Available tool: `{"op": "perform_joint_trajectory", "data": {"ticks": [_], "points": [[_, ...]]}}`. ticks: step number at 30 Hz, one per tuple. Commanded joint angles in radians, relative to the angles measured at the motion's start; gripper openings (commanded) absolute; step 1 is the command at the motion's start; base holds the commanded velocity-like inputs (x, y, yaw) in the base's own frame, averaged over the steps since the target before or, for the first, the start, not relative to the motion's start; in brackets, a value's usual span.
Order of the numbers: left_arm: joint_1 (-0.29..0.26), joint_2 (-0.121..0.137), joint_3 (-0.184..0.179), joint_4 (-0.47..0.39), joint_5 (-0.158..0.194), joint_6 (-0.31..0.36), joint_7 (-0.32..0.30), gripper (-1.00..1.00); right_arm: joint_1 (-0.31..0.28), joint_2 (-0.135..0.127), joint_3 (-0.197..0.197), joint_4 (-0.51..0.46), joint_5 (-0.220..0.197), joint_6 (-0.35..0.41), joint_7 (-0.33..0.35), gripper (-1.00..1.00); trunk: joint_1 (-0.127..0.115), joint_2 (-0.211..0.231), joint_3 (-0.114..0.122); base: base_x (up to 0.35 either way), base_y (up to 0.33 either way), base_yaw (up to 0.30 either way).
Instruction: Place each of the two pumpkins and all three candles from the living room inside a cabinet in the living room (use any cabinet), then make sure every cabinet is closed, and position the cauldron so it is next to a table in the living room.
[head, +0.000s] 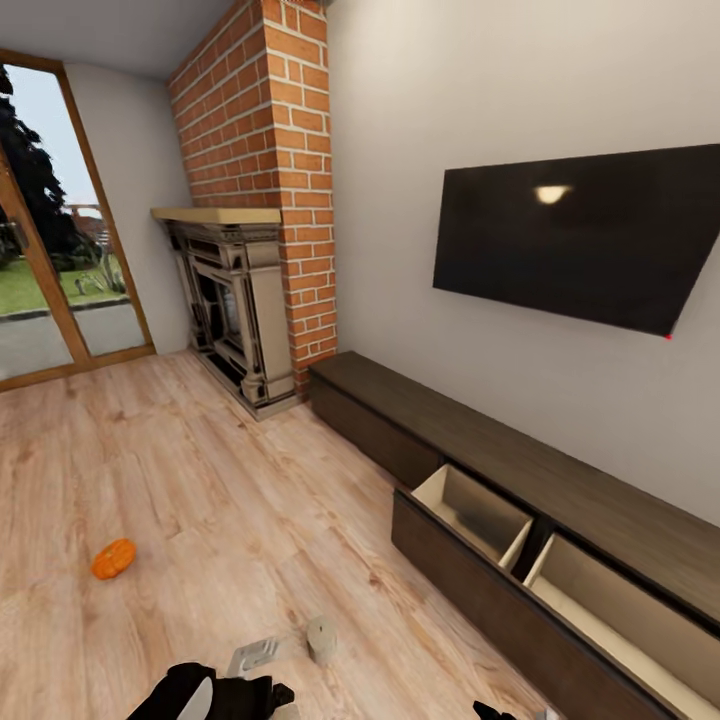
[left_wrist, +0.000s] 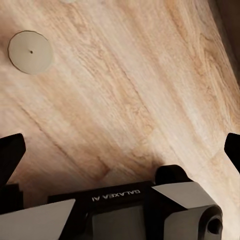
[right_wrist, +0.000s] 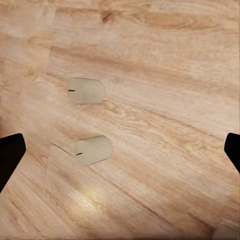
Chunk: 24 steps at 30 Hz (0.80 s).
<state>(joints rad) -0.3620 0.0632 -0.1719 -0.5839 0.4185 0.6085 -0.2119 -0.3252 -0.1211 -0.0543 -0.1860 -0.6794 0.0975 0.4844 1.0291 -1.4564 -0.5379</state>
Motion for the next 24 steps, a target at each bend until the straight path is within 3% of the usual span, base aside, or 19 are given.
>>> {"op": "perform_joint_trajectory", "data": {"ticks": [1,8,9,14,18,24], "points": [[-0.001,0.001,-0.004,-0.001,0.001,0.001,-0.001,1.0,0.0,0.0,-0.006,-0.001,-0.006,0.01,0.003,1.0,0.0,-0.001,0.0,-0.147,0.119,0.272],[-0.001,0.002,-0.004,0.0,0.001,-0.002,-0.001,1.0,0.0,0.001,-0.006,-0.001,-0.006,0.01,-0.007,1.0,0.0,-0.001,0.003,-0.108,0.063,0.272],[-0.001,0.002,-0.005,-0.001,0.0,-0.004,-0.001,1.0,0.0,0.001,-0.006,-0.001,-0.006,-0.003,-0.054,1.0,0.0,-0.001,0.004,-0.009,0.004,0.113],[-0.002,0.003,-0.006,-0.001,-0.004,-0.004,-0.001,1.0,0.0,0.002,0.006,0.0,-0.005,-0.039,-0.159,1.0,0.0,-0.001,0.004,-0.004,0.001,0.192],[-0.001,0.004,-0.005,0.0,-0.005,-0.014,-0.001,1.0,0.0,0.016,0.065,0.0,-0.006,-0.051,-0.265,1.0,0.0,-0.001,0.004,-0.001,0.0,0.274],[0.0,0.006,-0.005,0.001,-0.006,-0.032,0.001,1.0,0.0,0.063,0.143,-0.001,-0.006,-0.092,-0.457,1.0,0.0,-0.001,0.004,0.0,0.0,0.289]]}}
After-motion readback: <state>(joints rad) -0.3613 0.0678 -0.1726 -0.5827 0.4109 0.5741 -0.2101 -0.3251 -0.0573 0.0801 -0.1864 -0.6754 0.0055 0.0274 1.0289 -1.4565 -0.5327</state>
